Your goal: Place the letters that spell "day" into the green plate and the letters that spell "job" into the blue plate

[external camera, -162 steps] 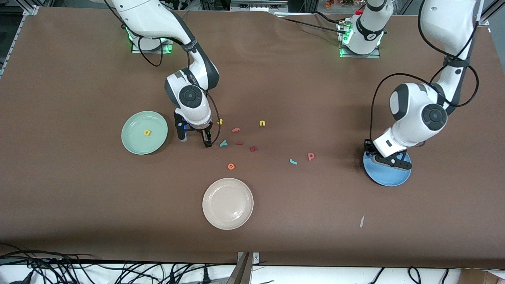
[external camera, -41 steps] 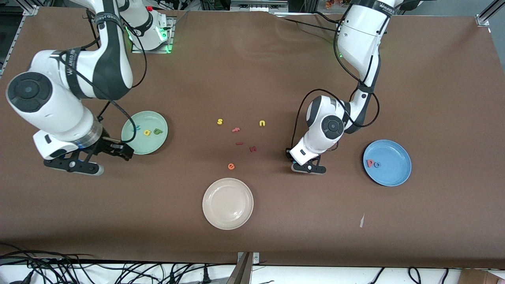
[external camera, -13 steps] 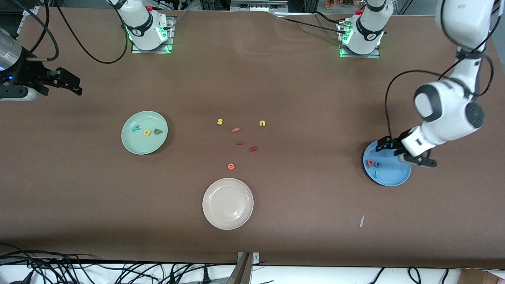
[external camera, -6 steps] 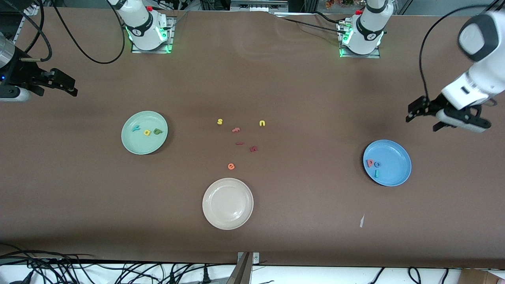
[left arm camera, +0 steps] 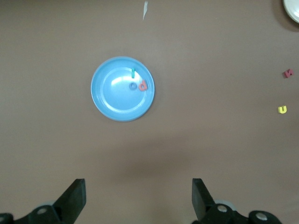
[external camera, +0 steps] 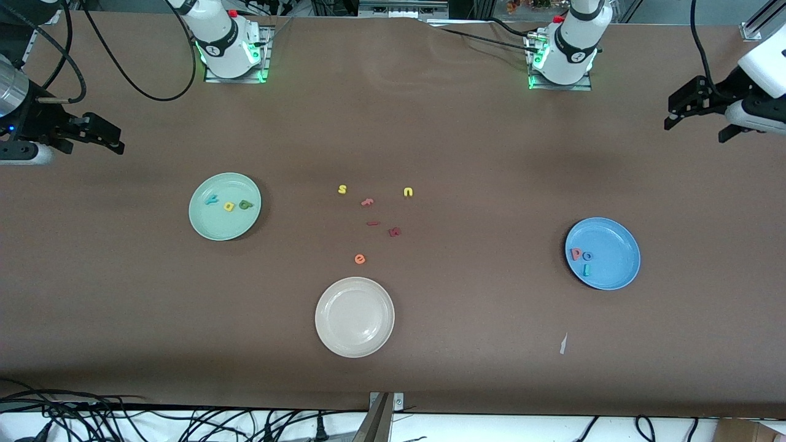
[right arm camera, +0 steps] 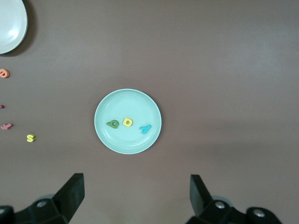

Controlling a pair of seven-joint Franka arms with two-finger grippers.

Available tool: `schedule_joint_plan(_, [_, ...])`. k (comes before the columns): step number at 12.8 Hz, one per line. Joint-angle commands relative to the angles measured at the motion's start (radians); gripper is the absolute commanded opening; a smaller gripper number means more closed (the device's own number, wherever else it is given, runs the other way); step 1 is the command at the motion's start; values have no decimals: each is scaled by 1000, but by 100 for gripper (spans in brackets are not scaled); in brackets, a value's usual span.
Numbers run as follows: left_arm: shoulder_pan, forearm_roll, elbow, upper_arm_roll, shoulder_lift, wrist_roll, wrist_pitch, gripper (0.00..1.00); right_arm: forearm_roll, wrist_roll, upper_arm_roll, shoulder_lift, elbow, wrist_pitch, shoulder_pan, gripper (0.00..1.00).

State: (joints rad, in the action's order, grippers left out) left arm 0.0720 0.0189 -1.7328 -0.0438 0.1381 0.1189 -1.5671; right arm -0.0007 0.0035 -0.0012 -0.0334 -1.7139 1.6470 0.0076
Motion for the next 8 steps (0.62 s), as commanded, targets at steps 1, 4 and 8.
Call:
schedule_joint_plan(1, [-3,-46,96,44,-78,-140,51,100,5,9,-5,12,31,3,11,100])
schedule_joint_plan(4, [-3,-46,142,48,-110,-142,56,100,7,-5,-3,15,42,13,12,100])
schedule_joint_plan(8, [-1,-46,147,47,-120,-140,56,100,11,-5,-3,23,42,13,12,100])
